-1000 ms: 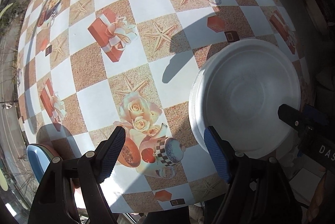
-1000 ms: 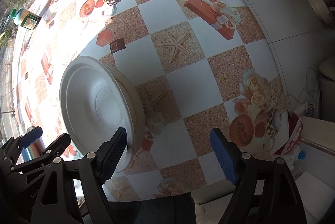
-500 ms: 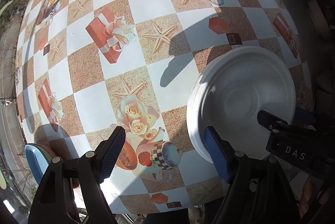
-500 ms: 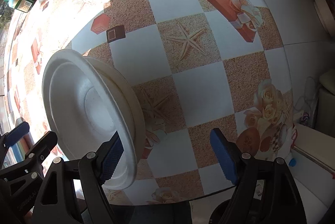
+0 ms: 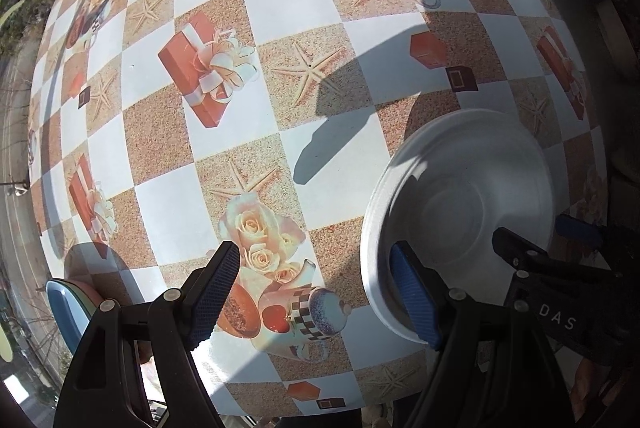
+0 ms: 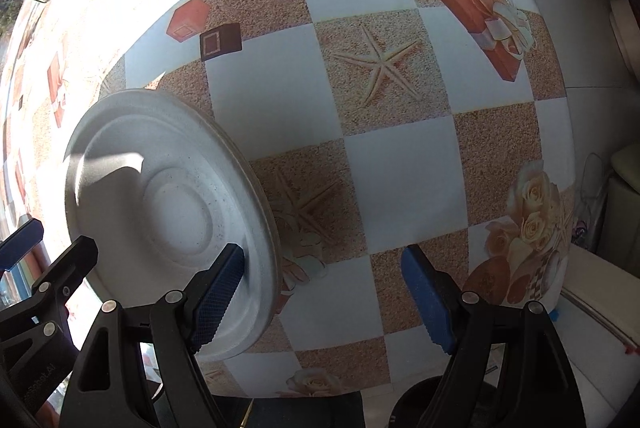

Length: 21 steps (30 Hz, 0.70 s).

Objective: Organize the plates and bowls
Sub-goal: 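Close both grippers on the rim of the stacked white bowls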

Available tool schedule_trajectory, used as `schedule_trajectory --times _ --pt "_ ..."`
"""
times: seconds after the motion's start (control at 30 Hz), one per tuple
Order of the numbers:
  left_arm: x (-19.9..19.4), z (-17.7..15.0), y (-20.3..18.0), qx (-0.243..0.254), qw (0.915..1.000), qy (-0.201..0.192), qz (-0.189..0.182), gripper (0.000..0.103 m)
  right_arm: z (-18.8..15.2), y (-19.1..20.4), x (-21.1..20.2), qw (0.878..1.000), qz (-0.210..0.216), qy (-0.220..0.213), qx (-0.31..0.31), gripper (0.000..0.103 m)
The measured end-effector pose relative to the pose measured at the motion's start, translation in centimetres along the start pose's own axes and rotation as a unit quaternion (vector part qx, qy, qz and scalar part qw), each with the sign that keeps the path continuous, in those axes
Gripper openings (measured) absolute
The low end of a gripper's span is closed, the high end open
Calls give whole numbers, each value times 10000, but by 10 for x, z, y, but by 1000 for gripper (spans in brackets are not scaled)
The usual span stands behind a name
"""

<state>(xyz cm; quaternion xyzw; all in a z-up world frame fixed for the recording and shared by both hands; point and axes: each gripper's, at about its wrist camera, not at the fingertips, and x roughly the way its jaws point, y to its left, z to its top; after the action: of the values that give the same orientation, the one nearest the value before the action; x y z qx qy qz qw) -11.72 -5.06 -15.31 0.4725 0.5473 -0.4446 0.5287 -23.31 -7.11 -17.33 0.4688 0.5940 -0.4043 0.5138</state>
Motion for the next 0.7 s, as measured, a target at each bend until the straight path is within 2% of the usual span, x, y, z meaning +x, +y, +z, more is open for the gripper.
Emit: schedule_trajectory --times 0.37,0.7 --pt "22 8 -14 41 9998 163 72 81 8 -9 -11 9999 77 -61 -28 82" --pt "42 16 -27 -34 9996 288 -49 81 13 -20 -12 9997 228 -40 -5 82"
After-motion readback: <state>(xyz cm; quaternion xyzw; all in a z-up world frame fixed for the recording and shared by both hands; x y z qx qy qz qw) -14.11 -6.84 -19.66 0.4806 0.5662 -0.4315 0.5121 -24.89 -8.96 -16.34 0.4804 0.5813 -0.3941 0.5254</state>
